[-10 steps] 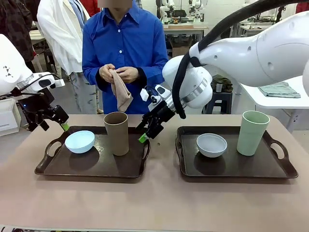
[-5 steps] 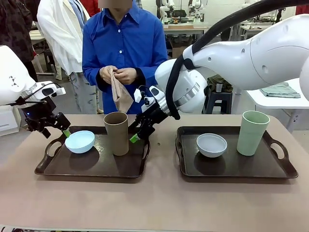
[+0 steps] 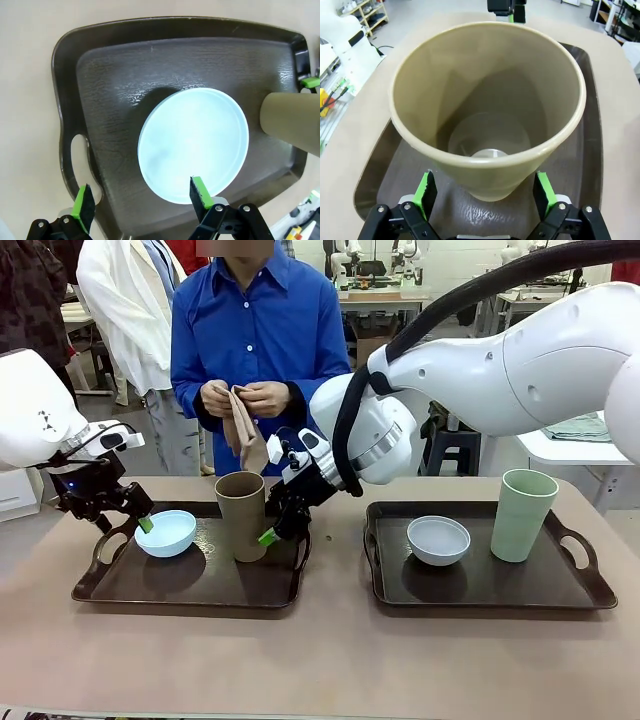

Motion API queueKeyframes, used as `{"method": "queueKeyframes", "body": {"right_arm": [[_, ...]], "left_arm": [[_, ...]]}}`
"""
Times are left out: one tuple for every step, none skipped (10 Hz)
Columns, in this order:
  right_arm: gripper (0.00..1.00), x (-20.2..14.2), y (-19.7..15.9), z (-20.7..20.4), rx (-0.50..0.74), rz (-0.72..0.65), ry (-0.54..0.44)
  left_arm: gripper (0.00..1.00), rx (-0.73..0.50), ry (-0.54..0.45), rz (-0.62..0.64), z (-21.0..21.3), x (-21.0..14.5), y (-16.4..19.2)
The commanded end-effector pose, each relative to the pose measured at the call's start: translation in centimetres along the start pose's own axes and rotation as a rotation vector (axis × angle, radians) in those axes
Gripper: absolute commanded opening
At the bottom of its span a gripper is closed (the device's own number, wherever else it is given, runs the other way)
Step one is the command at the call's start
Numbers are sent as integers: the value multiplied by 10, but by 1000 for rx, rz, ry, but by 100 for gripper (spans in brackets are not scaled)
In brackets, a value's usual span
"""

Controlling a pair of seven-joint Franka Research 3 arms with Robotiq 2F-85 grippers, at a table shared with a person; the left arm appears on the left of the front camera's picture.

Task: Set up a tray with a mat and arrange the tableware.
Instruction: Pick up the Picnic Bowl and Reusable plastic cup from the Handle tray in front of the human's position and hold them in the air.

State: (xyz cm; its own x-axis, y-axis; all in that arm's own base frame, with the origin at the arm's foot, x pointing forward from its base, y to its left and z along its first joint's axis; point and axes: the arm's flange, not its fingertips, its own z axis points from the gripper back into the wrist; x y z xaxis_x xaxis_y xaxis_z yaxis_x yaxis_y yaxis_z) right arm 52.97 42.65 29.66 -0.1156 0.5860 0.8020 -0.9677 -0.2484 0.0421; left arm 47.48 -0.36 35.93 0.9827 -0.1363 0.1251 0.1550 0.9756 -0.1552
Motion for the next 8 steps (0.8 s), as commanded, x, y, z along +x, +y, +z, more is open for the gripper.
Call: {"method": "queueKeyframes", "body": {"right_arm": [[100,4,-2,-1,-22,39,-45],[100,6,-3,-1,-25,46,-50],[100,9,-5,-1,-30,58,-63],[100,13,-6,-5,-22,67,-70],[100,18,-6,-8,-21,78,-73],[100,21,-6,-11,-18,85,-71],[100,23,-8,-12,-17,91,-73],[100,24,-9,-15,-14,94,-79]], "left_arm": [[100,22,-8,14,-8,8,-3],[100,25,-6,6,-12,9,-4],[100,28,-1,-1,-17,12,-6],[100,29,7,1,-20,12,-8],[100,30,12,1,-23,15,-9],[100,28,17,2,-25,16,-11],[100,25,19,-1,-27,19,-14],[100,27,22,-1,-28,18,-16]]}}
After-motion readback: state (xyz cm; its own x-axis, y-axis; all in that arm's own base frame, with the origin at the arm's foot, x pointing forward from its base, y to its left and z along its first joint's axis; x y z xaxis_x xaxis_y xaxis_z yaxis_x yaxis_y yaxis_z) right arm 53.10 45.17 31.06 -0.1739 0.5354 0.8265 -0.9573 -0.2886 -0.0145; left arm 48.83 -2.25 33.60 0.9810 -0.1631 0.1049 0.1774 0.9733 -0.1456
